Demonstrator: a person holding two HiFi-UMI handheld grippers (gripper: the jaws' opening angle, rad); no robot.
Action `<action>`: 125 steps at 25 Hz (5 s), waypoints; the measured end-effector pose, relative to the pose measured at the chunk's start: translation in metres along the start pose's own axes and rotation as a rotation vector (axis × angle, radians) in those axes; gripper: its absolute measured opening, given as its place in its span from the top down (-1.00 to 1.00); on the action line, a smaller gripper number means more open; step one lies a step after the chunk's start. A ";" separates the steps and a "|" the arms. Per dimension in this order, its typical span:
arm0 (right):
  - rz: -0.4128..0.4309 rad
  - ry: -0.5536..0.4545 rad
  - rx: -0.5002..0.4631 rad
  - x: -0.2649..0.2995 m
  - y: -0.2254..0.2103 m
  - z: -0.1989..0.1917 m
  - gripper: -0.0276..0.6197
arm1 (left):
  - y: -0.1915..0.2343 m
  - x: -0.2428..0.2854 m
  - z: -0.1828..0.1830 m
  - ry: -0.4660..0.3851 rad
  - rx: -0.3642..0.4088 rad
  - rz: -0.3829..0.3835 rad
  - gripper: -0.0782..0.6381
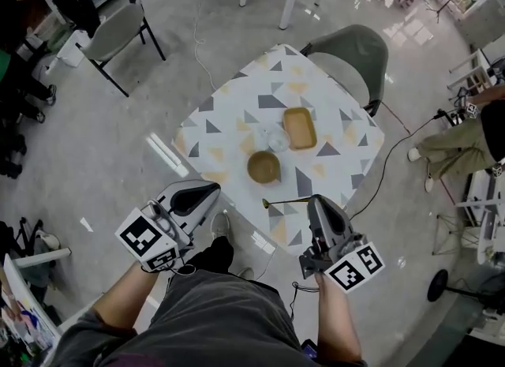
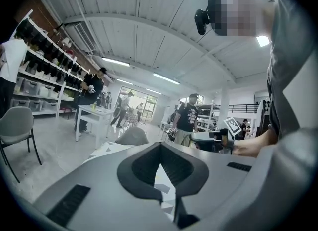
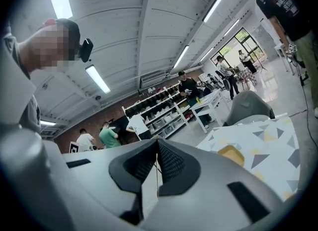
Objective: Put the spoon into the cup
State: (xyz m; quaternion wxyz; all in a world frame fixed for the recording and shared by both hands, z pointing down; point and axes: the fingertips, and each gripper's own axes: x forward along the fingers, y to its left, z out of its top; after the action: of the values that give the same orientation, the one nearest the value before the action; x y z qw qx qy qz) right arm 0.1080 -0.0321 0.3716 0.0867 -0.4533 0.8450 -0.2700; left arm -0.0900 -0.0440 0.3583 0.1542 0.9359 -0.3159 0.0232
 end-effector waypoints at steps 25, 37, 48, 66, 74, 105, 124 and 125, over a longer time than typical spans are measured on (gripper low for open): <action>-0.111 0.015 -0.009 0.098 -0.060 0.009 0.84 | 0.099 0.052 -0.003 0.081 -0.026 -0.095 0.74; -0.096 0.029 0.028 0.121 -0.121 0.003 0.85 | 0.109 0.082 -0.028 0.123 -0.042 -0.035 0.74; -0.059 0.051 0.069 0.146 -0.182 -0.009 0.85 | 0.111 0.112 -0.050 0.143 -0.062 0.063 0.74; -0.032 0.105 0.105 0.182 -0.242 -0.057 0.85 | 0.122 0.134 -0.096 0.190 -0.106 0.144 0.74; -0.039 0.148 0.092 0.186 -0.250 -0.079 0.85 | 0.117 0.135 -0.104 0.199 -0.118 0.142 0.74; -0.143 0.266 0.091 0.188 -0.265 -0.121 0.84 | 0.116 0.122 -0.091 0.184 -0.118 0.135 0.74; -0.193 0.196 0.067 0.144 -0.239 -0.063 0.53 | 0.112 0.118 -0.040 0.128 -0.045 0.090 0.74; -0.191 0.191 0.060 0.140 -0.235 -0.058 0.53 | 0.111 0.118 -0.036 0.123 -0.044 0.087 0.74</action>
State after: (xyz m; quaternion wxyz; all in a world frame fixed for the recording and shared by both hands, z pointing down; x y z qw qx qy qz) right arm 0.1740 -0.2284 0.5593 -0.0068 -0.5009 0.7941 -0.3441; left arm -0.0602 -0.1849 0.4397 0.1927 0.9144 -0.3468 0.0806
